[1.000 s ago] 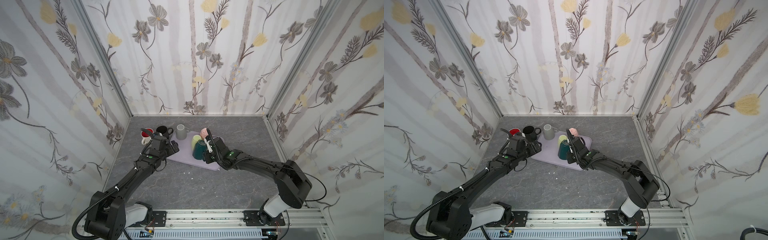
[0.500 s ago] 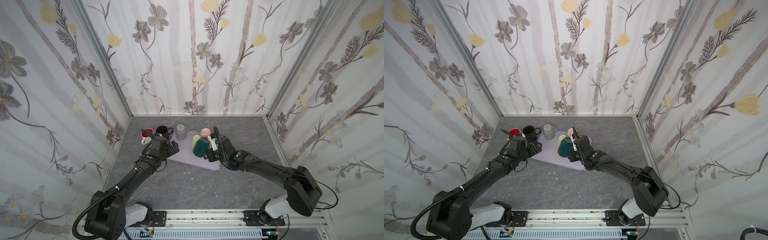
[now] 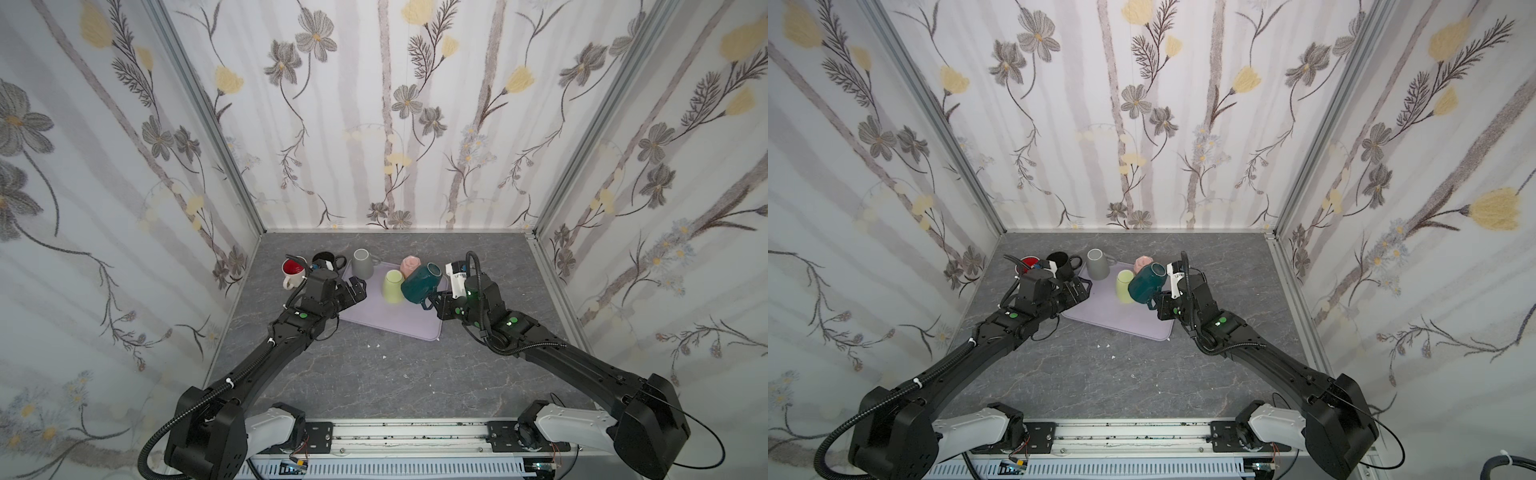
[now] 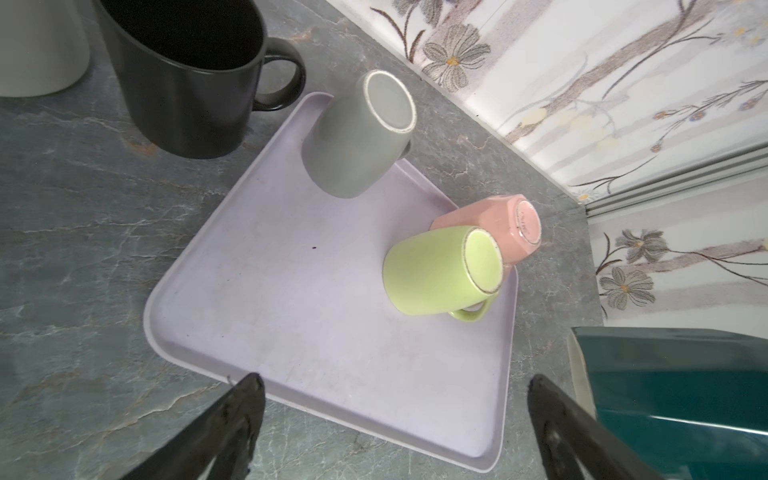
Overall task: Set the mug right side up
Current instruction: 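Raise the dark green mug toward the left gripper while the left gripper approaches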
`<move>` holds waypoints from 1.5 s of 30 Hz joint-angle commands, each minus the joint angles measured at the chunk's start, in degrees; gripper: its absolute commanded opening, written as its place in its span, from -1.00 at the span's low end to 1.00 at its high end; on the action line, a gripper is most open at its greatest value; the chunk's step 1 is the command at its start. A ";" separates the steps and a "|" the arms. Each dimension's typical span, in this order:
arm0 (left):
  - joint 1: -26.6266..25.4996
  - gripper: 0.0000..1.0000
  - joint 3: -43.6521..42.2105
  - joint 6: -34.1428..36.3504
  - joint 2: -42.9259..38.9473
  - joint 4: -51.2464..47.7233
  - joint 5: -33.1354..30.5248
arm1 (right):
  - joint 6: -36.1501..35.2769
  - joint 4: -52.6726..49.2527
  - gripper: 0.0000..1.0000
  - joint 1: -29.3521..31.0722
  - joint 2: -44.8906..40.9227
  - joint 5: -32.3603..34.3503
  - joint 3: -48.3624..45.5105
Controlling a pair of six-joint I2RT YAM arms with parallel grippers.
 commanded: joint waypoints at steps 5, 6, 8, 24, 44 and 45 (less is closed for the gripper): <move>-3.41 1.00 1.79 -2.98 2.20 5.55 3.29 | 4.32 12.98 -0.90 -1.67 -3.09 -3.63 -3.08; -3.83 1.00 1.74 -3.33 2.32 5.97 3.37 | 4.70 13.59 -0.90 -1.83 -3.49 -3.96 -3.08; -5.18 1.00 1.62 -4.26 2.57 7.34 3.28 | 5.26 14.54 -0.90 -2.11 -4.37 -4.59 -5.31; -13.01 1.00 4.71 -7.14 6.44 16.28 5.05 | 8.43 17.03 -0.87 -5.65 -12.72 -5.77 -10.87; -18.78 0.99 6.18 -8.55 14.11 35.05 18.38 | 11.46 23.84 -0.87 -9.38 -17.88 -7.77 -15.11; -19.02 1.00 6.20 -8.46 14.03 34.97 18.37 | 11.55 24.30 -0.87 -9.61 -18.21 -7.73 -15.50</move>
